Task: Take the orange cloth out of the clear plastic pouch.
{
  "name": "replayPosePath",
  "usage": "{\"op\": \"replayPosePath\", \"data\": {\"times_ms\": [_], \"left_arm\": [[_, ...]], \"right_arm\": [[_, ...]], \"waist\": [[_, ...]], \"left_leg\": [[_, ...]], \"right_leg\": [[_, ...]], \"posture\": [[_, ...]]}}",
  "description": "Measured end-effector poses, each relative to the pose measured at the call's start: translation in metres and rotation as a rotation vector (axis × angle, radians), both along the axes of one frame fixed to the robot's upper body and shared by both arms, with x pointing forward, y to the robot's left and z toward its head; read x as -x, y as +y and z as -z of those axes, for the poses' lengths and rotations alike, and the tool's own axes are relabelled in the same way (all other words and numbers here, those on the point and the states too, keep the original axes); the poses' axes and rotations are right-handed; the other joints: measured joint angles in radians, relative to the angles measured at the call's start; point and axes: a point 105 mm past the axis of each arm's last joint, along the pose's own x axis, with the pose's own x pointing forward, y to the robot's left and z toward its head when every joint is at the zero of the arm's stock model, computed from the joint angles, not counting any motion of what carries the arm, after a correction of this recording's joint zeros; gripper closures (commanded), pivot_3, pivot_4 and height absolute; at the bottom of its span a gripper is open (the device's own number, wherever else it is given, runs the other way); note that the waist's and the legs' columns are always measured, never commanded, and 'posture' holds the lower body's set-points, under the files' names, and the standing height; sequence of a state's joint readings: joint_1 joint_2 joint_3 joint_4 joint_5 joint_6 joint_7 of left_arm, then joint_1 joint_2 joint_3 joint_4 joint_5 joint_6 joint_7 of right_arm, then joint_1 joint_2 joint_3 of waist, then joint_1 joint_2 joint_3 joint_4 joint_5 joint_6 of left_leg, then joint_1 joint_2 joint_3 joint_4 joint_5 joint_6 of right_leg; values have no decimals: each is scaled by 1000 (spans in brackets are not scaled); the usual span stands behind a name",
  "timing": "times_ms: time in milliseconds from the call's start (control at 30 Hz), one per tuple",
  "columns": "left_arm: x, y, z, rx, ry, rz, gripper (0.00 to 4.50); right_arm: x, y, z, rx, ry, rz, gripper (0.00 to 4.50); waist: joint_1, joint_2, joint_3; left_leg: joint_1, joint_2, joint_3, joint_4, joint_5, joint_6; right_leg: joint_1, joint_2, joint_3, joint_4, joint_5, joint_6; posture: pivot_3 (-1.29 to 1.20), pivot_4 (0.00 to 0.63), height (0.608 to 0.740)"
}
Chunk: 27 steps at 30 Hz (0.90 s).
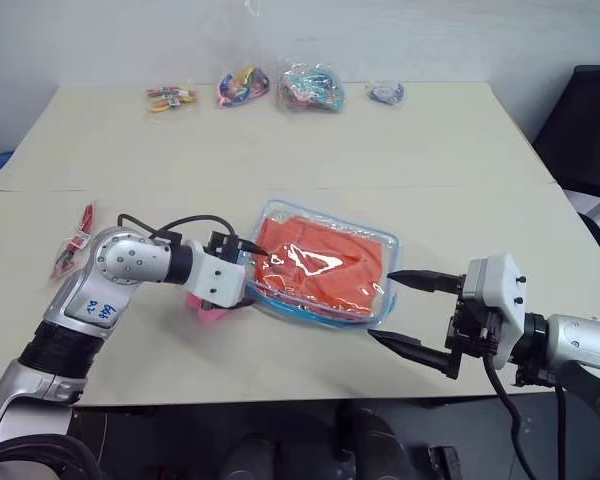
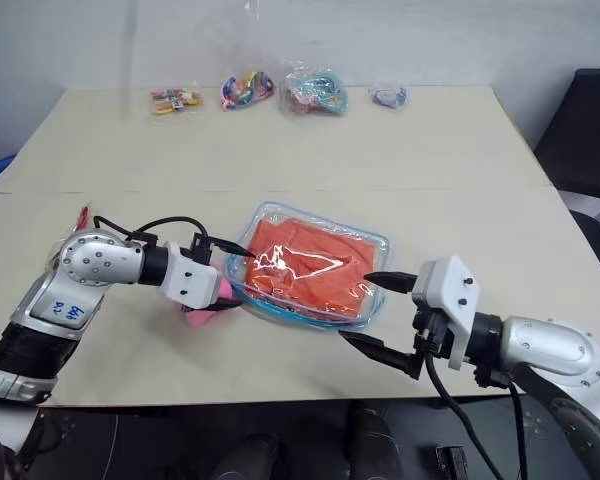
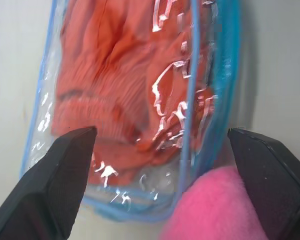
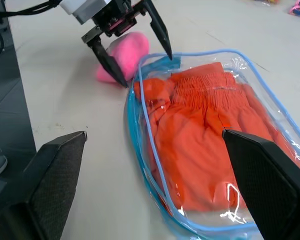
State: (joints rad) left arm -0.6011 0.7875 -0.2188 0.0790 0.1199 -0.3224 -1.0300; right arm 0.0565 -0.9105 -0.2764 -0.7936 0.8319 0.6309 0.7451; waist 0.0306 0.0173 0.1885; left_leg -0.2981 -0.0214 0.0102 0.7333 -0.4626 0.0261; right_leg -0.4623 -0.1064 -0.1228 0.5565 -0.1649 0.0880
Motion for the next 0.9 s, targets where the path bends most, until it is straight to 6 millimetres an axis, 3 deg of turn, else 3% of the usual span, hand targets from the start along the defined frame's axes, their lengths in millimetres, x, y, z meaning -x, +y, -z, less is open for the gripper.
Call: {"op": "replayPosePath", "data": {"times_ms": [300,733,900], "left_arm": [[-7,-1,-2,46,-28,-10,43],[2,-3,0,87,111,21,4304],[19,-13,-3,162,296,36,4304]], "right_arm": [[1,-4,3,27,-2,1,0],[1,-6,7,41,-17,18,0],[1,-7,8,50,-24,25,0]], "waist": [[-3,0,0],[-3,0,0],[-5,0,0]], "left_leg": [[0,0,1,0,0,0],[0,0,1,0,0,0],[0,0,1,0,0,0]], "right_leg": [[0,0,0,0,0,0],[0,0,0,0,0,0],[0,0,0,0,0,0]], "posture": [[0,150,740],[0,150,740],[0,150,740]]}}
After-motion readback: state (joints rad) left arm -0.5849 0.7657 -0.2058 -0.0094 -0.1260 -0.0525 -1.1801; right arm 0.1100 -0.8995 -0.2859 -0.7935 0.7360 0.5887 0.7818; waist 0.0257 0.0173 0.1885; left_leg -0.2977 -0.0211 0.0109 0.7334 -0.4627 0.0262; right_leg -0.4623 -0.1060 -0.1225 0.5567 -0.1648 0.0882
